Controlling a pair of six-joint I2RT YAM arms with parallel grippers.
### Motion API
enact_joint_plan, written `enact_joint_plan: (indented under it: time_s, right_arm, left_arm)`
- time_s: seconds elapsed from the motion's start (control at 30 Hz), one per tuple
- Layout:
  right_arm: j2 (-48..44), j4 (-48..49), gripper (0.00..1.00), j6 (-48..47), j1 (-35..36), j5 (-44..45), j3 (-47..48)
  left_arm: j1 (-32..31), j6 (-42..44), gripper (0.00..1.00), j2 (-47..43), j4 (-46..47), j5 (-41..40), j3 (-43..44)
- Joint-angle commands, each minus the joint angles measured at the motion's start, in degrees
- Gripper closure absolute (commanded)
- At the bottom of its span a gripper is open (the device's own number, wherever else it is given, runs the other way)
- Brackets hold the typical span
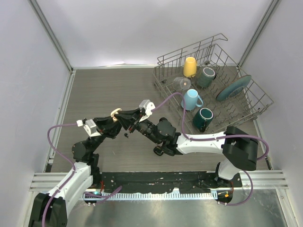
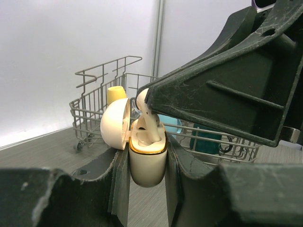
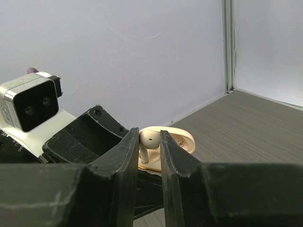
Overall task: Insert the wireless bluetooth earbuds into the charging case
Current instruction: Place the earbud in the charging case.
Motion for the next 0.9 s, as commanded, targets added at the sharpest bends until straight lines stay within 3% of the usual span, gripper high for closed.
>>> enact_joint_plan:
  time_s: [0.0,0.87]
  right_arm:
    - [0.7,-0.2,0.99,-1.7,0.7,0.9,-0.5]
    - [2.6,2.9,0.99,-0.5,0.7,0.8,2.6]
  left_arm:
    - [-0.1,-0.4,1.0,-0.5,6.6,-1.9,2.5]
    - [-0.4,-0.1,1.0,0.8,6.4,-0.3,1.7]
